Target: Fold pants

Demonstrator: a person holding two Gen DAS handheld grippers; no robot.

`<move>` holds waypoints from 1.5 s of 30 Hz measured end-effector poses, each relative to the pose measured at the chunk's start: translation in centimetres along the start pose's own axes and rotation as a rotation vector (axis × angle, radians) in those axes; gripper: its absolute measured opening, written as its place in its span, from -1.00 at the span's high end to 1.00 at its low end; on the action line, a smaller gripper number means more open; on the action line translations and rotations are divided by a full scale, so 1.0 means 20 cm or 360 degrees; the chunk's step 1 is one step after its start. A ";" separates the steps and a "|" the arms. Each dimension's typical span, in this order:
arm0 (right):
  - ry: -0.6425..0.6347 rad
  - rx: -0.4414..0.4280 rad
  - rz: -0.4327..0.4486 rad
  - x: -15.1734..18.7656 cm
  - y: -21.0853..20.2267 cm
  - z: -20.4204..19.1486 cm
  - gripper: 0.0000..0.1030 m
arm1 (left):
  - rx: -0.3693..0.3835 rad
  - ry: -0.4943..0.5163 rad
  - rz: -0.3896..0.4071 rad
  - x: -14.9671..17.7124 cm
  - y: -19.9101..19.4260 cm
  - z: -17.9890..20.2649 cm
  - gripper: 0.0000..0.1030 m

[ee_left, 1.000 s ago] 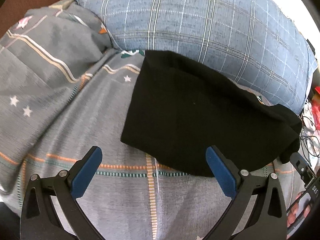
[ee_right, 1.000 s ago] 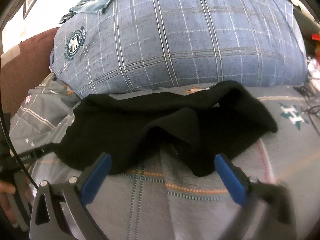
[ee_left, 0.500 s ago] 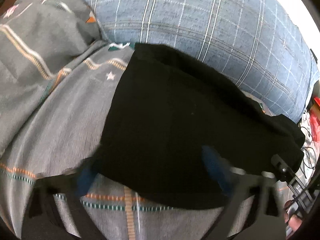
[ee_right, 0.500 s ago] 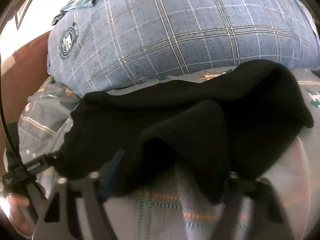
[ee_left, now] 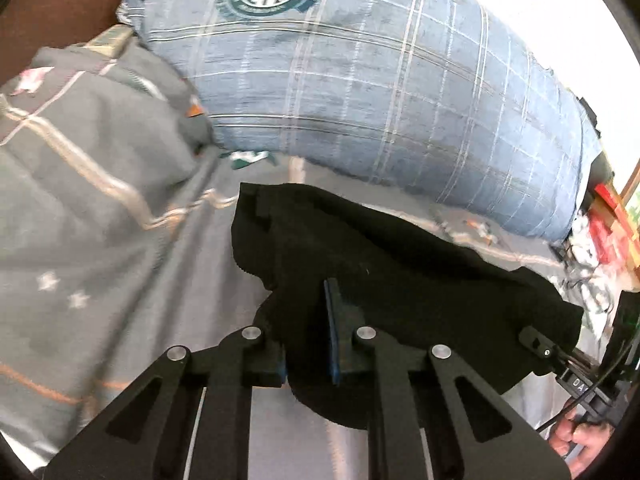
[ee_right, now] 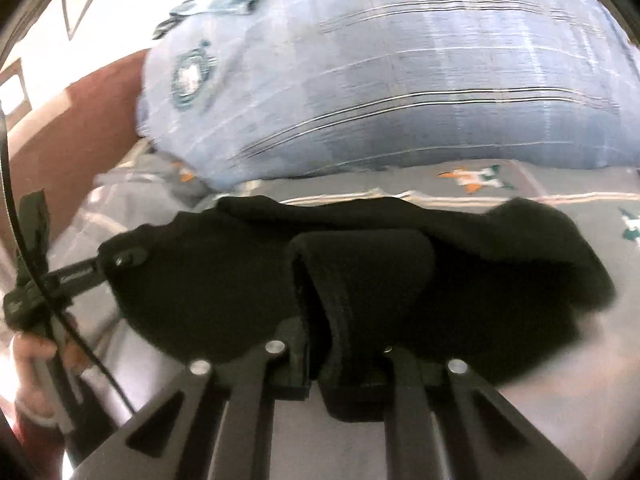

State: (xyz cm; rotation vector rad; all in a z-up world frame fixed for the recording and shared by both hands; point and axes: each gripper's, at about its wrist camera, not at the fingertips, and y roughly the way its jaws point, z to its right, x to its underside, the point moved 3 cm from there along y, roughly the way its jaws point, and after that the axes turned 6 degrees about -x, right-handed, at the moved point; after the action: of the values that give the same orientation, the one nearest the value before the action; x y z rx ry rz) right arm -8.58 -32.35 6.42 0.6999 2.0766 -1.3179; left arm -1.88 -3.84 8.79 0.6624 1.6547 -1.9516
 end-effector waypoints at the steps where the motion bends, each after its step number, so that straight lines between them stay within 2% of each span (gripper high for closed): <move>1: -0.0015 -0.0031 -0.0030 0.04 0.03 -0.05 0.79 | -0.0046 0.0022 -0.0019 0.03 0.01 -0.04 0.77; 3: -0.0068 -0.0053 -0.0095 0.12 0.08 -0.13 0.79 | -0.0128 0.0028 -0.0077 0.09 0.06 -0.11 0.77; 5: -0.0108 -0.0029 -0.0146 0.19 0.14 -0.17 0.77 | -0.0161 -0.0012 -0.0160 0.15 0.13 -0.18 0.77; 8: -0.0167 0.0010 -0.0192 0.25 0.18 -0.20 0.58 | -0.0191 -0.0027 -0.0217 0.22 0.19 -0.19 0.72; 11: -0.0155 -0.0076 -0.0200 0.25 0.12 -0.17 0.49 | -0.0228 -0.0031 -0.0204 0.22 0.16 -0.18 0.49; 13: -0.0177 -0.0077 -0.0178 0.24 0.01 -0.14 0.42 | -0.0226 -0.0045 -0.0201 0.21 0.12 -0.19 0.08; 15: -0.0197 -0.0086 -0.0138 0.23 -0.12 -0.10 0.23 | -0.0211 -0.0056 -0.0156 0.20 0.06 -0.20 -0.09; 17: -0.0220 -0.0048 -0.0072 0.20 -0.24 -0.06 0.05 | -0.0259 -0.0027 -0.0085 0.19 -0.02 -0.19 -0.18; 20: -0.0204 0.0049 0.0017 0.15 -0.39 0.05 0.01 | -0.0309 0.0017 0.0016 0.15 -0.13 -0.17 -0.20; 22: -0.0142 0.0132 0.0061 0.10 -0.45 0.17 -0.08 | -0.0274 0.0036 0.0046 0.13 -0.16 -0.13 -0.34; 24: -0.0048 0.0189 0.0055 0.07 -0.43 0.28 -0.09 | -0.0188 0.0061 0.0039 0.11 -0.15 -0.06 -0.36; 28: 0.0098 0.0171 0.0031 0.02 -0.30 0.43 -0.11 | -0.0065 0.0132 -0.0031 0.12 -0.04 0.13 -0.36; 30: 0.0140 0.0114 -0.0013 0.02 -0.21 0.47 0.01 | -0.0002 0.0189 -0.0060 0.14 0.03 0.25 -0.36; 31: 0.0150 0.0115 -0.0037 0.02 -0.17 0.49 0.51 | 0.0008 0.0217 -0.0086 0.15 0.07 0.30 -0.36; 32: 0.0138 0.0119 -0.0060 0.02 -0.14 0.50 0.82 | 0.0031 0.0251 -0.0125 0.17 0.12 0.36 -0.36; 37: -0.0021 0.0247 0.0054 -0.17 -0.15 0.51 0.84 | 0.0065 0.0363 -0.0248 0.26 0.25 0.51 -0.36; 41: -0.0173 0.0358 0.0151 -0.45 -0.08 0.50 0.84 | 0.0051 0.0388 -0.0275 0.29 0.29 0.53 -0.36; 45: -0.0286 0.0440 0.0204 -0.63 0.09 0.49 0.83 | 0.0038 0.0407 -0.0255 0.30 0.30 0.54 -0.40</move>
State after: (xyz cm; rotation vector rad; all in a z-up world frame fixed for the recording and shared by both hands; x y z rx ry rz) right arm 3.19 -42.25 10.81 0.7858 1.6984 -1.5499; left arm -3.04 -15.69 1.97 0.8414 1.8910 -2.0710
